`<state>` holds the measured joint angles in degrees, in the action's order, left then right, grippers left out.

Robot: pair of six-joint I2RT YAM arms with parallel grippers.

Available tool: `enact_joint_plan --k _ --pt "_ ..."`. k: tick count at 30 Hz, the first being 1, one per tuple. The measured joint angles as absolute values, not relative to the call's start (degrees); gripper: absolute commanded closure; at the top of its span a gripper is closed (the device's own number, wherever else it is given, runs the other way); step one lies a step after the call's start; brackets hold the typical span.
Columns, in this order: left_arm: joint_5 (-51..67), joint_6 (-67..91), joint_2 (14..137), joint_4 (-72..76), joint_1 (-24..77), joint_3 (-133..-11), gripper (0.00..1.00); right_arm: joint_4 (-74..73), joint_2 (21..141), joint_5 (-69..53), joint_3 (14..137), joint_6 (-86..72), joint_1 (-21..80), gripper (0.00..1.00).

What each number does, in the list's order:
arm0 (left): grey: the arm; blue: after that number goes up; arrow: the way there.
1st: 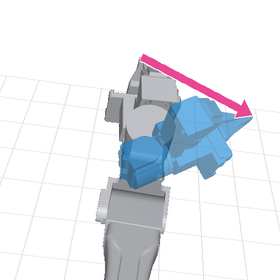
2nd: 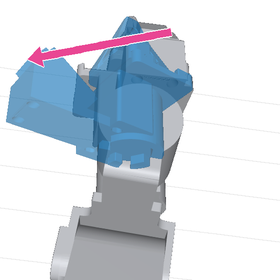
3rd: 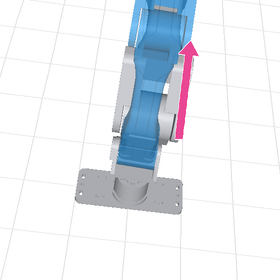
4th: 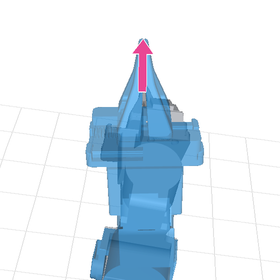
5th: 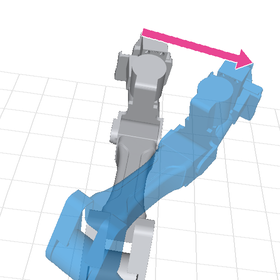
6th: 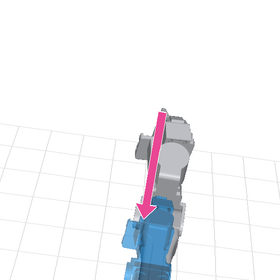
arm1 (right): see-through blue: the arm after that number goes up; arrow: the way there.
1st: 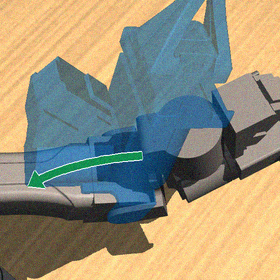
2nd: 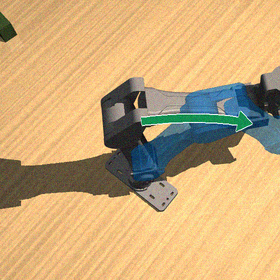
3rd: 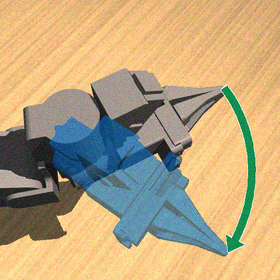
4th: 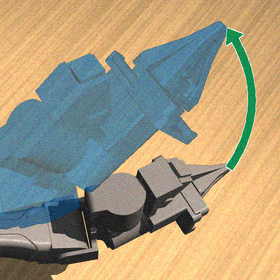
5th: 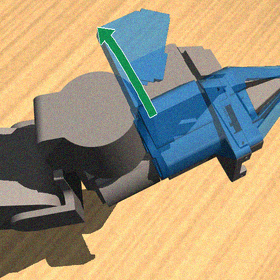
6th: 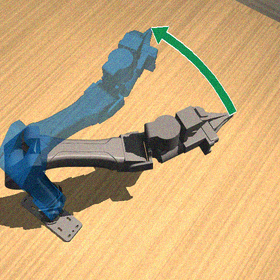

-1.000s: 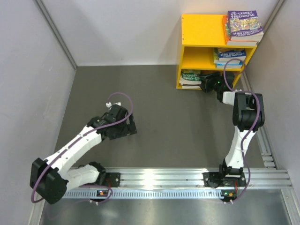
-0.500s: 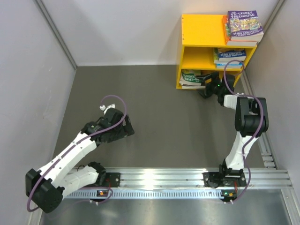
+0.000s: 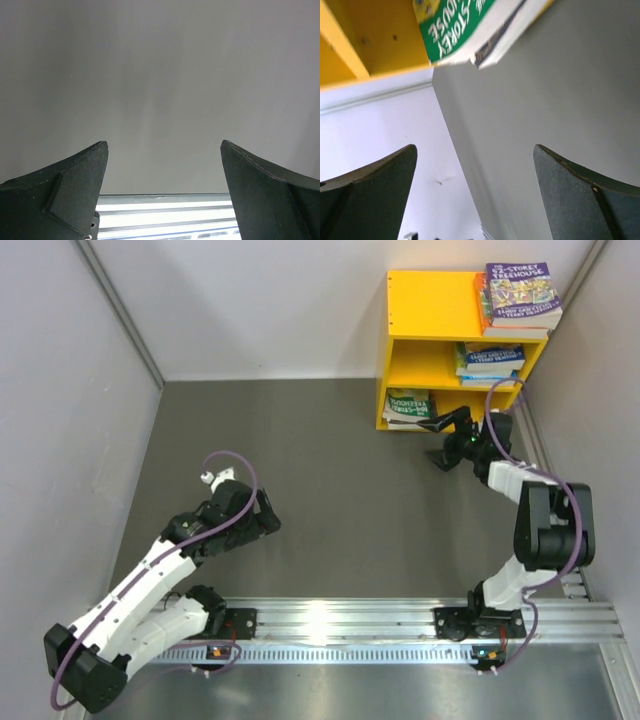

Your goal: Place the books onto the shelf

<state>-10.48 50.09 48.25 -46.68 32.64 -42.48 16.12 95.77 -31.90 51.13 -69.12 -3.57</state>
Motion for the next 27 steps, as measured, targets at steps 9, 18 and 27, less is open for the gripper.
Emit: enact_joint_plan --k 9,18,27 --pt "-9.0 49.7 50.2 -42.7 32.6 -39.5 0.01 4.2 74.8 -33.1 41.1 -60.9 -3.5 0.02" --pt "-4.9 47.1 64.1 -33.6 32.6 -42.2 0.01 -17.5 55.8 -32.0 38.0 -49.6 -3.5 0.02" --pt "0.6 45.0 72.2 -28.9 32.6 -49.1 0.01 -38.0 48.2 -28.1 54.8 -43.3 -3.5 0.01"
